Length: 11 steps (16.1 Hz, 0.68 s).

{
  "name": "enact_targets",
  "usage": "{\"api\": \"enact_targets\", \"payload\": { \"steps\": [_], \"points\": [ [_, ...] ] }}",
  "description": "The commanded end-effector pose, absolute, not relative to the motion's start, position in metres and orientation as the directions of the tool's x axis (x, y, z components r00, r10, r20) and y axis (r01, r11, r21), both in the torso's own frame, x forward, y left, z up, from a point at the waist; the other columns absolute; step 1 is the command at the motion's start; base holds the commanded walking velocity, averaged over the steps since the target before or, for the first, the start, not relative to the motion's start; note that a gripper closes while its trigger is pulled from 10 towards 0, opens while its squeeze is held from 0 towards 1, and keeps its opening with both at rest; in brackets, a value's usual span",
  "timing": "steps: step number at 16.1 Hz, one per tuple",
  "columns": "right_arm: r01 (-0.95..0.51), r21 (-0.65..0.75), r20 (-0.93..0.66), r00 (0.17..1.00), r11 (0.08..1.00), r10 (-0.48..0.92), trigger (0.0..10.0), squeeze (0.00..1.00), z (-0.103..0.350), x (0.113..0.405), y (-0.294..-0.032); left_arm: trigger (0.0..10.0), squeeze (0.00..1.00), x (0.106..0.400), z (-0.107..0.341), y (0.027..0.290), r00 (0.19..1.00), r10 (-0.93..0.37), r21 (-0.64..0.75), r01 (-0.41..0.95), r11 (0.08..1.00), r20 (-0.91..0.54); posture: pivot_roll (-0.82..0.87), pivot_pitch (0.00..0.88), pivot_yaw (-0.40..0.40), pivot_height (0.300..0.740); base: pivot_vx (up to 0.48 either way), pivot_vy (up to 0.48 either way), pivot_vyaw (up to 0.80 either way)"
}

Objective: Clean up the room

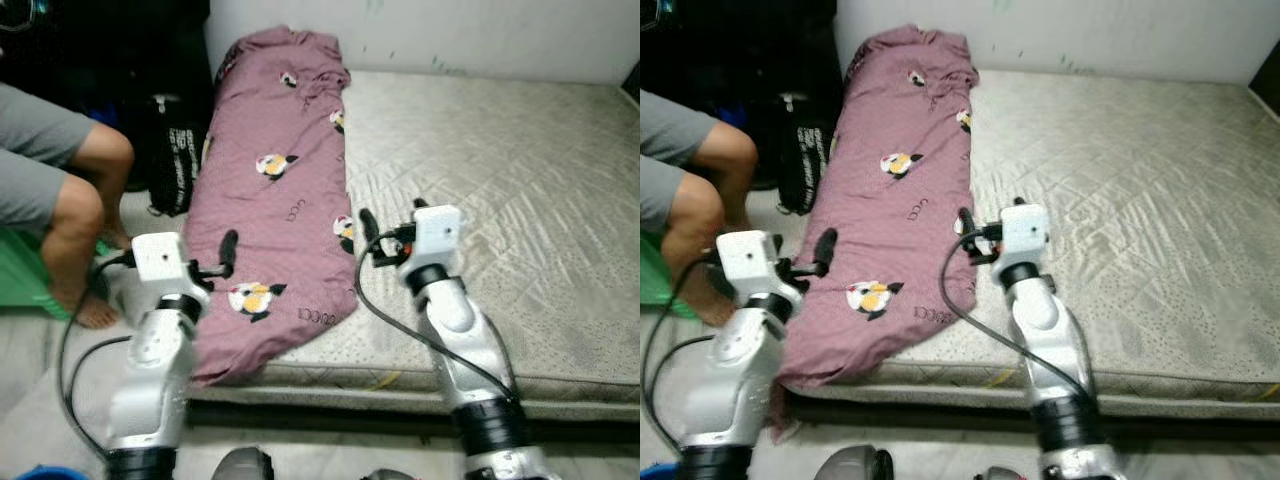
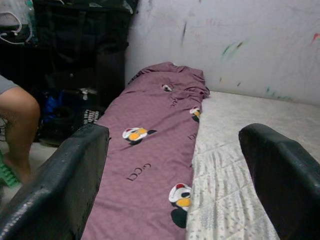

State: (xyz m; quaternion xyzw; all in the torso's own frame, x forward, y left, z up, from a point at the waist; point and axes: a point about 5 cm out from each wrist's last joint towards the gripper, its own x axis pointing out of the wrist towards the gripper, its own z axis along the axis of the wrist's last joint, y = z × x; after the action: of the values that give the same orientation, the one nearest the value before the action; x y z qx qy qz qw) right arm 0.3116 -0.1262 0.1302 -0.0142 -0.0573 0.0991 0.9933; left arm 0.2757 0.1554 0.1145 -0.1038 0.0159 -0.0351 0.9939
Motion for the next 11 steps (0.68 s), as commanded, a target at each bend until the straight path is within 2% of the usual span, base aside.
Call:
{"api": "enact_targets", "payload": {
  "steps": [1,6,11],
  "points": [
    [-0.185,-0.032,0.113,0.976,0.982,0.188,10.0,0.00,0.1312,0.3124,-0.1268,10.0,0.00,0.2763,0.1183,0.1564,0.996,-0.082,-0.199,0.077,0.977,-0.018,0.00,0.055,-0.022,0.740,0.000,0.480,0.00],
    [-0.175,-0.029,0.111,0.978,0.984,0.177,10.0,0.00,0.1313,0.3129,-0.1285,10.0,0.00,0.2755,0.1186,0.1587,0.998,-0.066,-0.178,0.063,0.982,-0.009,0.00,0.059,-0.026,0.740,0.000,0.469,0.00],
    [-0.143,-0.025,0.106,0.984,0.989,0.145,10.0,0.00,0.1336,0.3166,-0.1329,10.0,0.00,0.2752,0.1266,0.1648,1.000,-0.019,-0.081,0.020,0.996,0.006,0.01,0.066,-0.039,0.740,0.000,0.000,0.00]
  ]
}}
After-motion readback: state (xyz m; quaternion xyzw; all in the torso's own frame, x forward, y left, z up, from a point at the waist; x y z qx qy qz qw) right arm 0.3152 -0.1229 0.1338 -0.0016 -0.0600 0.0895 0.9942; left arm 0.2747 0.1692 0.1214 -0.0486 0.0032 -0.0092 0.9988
